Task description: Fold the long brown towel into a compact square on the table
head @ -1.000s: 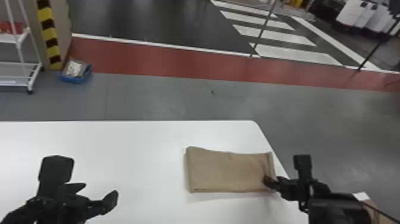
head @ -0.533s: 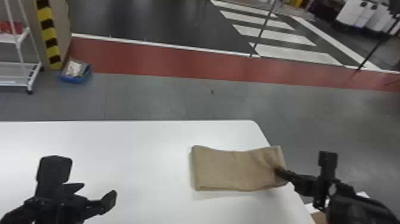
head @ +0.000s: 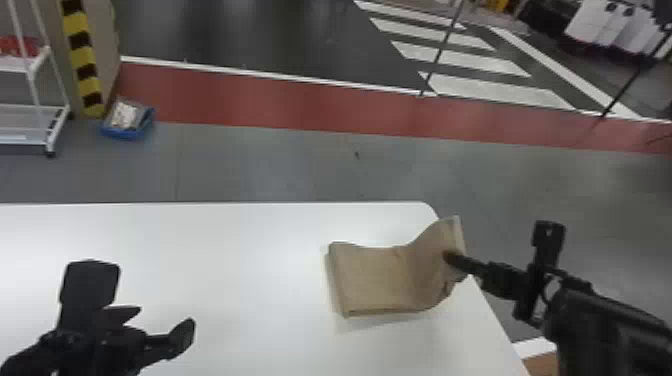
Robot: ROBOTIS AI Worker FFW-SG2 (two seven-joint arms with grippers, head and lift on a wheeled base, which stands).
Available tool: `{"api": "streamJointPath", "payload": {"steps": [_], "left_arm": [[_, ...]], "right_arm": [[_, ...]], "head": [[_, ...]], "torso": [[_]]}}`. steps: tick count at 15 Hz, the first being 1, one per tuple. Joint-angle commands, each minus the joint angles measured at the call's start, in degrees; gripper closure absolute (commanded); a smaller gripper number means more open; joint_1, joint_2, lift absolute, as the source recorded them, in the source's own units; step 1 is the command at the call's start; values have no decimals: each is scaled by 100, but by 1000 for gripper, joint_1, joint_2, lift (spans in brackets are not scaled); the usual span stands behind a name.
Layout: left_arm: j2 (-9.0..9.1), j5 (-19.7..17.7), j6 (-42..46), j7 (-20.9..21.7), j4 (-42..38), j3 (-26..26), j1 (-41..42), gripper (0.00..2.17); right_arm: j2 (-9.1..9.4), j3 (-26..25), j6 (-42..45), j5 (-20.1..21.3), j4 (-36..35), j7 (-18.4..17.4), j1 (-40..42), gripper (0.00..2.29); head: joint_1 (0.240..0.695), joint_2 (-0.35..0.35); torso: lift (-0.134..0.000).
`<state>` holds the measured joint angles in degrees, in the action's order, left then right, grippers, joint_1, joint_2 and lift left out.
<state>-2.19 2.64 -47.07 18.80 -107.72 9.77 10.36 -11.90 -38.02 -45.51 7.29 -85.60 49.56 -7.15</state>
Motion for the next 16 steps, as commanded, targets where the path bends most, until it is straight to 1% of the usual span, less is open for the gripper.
{"api": "streamJointPath", "payload": {"steps": [1, 3, 5, 8, 9, 10, 12, 13, 14, 15, 16], "left_arm": [[0, 0, 0, 1, -3, -28, 1, 144], [0, 0, 0, 9, -12, -54, -7, 144], [0, -9, -18, 9, -12, -107, -7, 144], [0, -35, 0, 18, -3, -151, -51, 144], [0, -44, 18, 36, 6, -151, -60, 144], [0, -53, 18, 36, 6, -151, -69, 144], [0, -53, 18, 53, 6, -151, -69, 144], [0, -53, 18, 80, -3, -160, -51, 144], [0, -53, 18, 89, -3, -177, -43, 144], [0, -53, 18, 89, -3, -212, -43, 144], [0, -53, 18, 115, -3, -230, -34, 144]], "right_arm": [[337, 559, -103, 45, -572, 54, 205, 1231], [434, 1016, -103, 98, -713, 37, 284, 1231], [522, 1447, -103, 388, -713, 28, 284, 1231], [601, 1974, -33, 678, -563, -130, 284, 1231], [627, 2132, 20, 757, -502, -166, 284, 1227], [662, 2325, 20, 827, -458, -218, 284, 1224], [671, 2730, 20, 1100, -344, -262, 284, 1220], [671, 2879, 2, 1240, -264, -262, 276, 1116], [671, 3011, 2, 1346, -221, -262, 276, 691], [680, 3055, 2, 1381, -194, -262, 293, 194], [680, 3064, -33, 1372, -194, -262, 319, -1]], "head": [[695, -350], [695, -350], [695, -342], [695, -289], [695, -262], [695, -252], [695, -228], [695, -215], [695, -206], [695, -188], [695, -182]], "torso": [[0], [0], [0], [0], [0], [0], [0], [0], [0], [0], [0]]}}
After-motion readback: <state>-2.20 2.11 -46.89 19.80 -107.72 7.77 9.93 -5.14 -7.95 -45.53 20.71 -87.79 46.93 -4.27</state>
